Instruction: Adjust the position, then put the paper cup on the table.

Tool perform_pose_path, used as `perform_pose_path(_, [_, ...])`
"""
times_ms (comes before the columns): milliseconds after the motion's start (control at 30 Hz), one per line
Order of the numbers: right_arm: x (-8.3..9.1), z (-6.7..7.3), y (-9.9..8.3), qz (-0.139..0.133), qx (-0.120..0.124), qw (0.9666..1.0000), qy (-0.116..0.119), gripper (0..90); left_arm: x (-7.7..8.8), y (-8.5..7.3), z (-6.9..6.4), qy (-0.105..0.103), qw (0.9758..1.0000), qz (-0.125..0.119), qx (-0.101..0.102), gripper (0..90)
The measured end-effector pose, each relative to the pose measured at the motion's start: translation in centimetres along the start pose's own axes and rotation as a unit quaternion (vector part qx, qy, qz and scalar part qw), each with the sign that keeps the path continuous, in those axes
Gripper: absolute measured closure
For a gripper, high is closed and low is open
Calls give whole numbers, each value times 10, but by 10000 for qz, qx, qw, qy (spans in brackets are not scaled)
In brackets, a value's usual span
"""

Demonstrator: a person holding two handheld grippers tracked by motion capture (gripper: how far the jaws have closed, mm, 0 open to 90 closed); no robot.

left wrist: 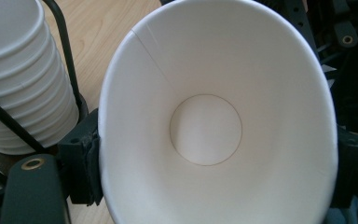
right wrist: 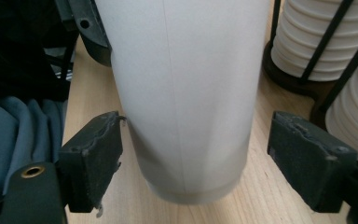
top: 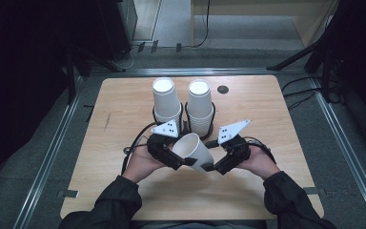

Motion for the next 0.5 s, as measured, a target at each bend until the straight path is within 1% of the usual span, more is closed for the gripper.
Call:
perform_pose_path(133, [3,0,-1,29,-55,10000,13,184,0,-4,2,82,9998,165,-39,161])
perform_pose_path(167, [3,0,-1,29,-55,10000,13,184,0,-4,2,82,9998,165,-39,161])
perform_pose_path(200, [3,0,-2,39,-72,10000,-18,184,-1,-5,3,98,9997,211,1,161])
perform_pose_path(233, [4,-2,-3,51,-154,9998,-113,184,-2,-6,4,171,9994,298,42,161])
perform_pose_path(267, [6,-3,-3,31,-198,9996,-213,184,-2,-7,4,181,9993,334,60,161])
perform_pose_path(333, [8,-4,-4,-22,-280,9989,-366,184,-2,-8,6,219,9989,418,34,161])
perform_pose_path(367, [8,-4,-4,-22,-280,9989,-366,184,-2,-8,6,219,9989,418,34,161])
perform_pose_path(400, [10,-5,-8,-5,-303,9984,-467,184,-2,-9,7,237,9988,419,47,161])
perform_pose_path(433, [10,-5,-8,-5,-303,9984,-467,184,-2,-9,7,237,9988,419,47,161])
perform_pose_path(467, [12,-6,-11,54,-304,9978,-586,183,-2,-11,8,259,9984,502,39,161])
perform_pose_path(500, [13,-6,-12,52,-301,9976,-621,183,-2,-13,9,311,9980,544,13,160])
Point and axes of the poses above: each handheld gripper's, and its own axes: x roughly backward along the jaws, y roughly out of its top, z roughly to its left, the point moved 10 cm from there along -x, roughly forward along the jaws, and after that the axes turned 1 degree about -z, right-handed, at the moved point
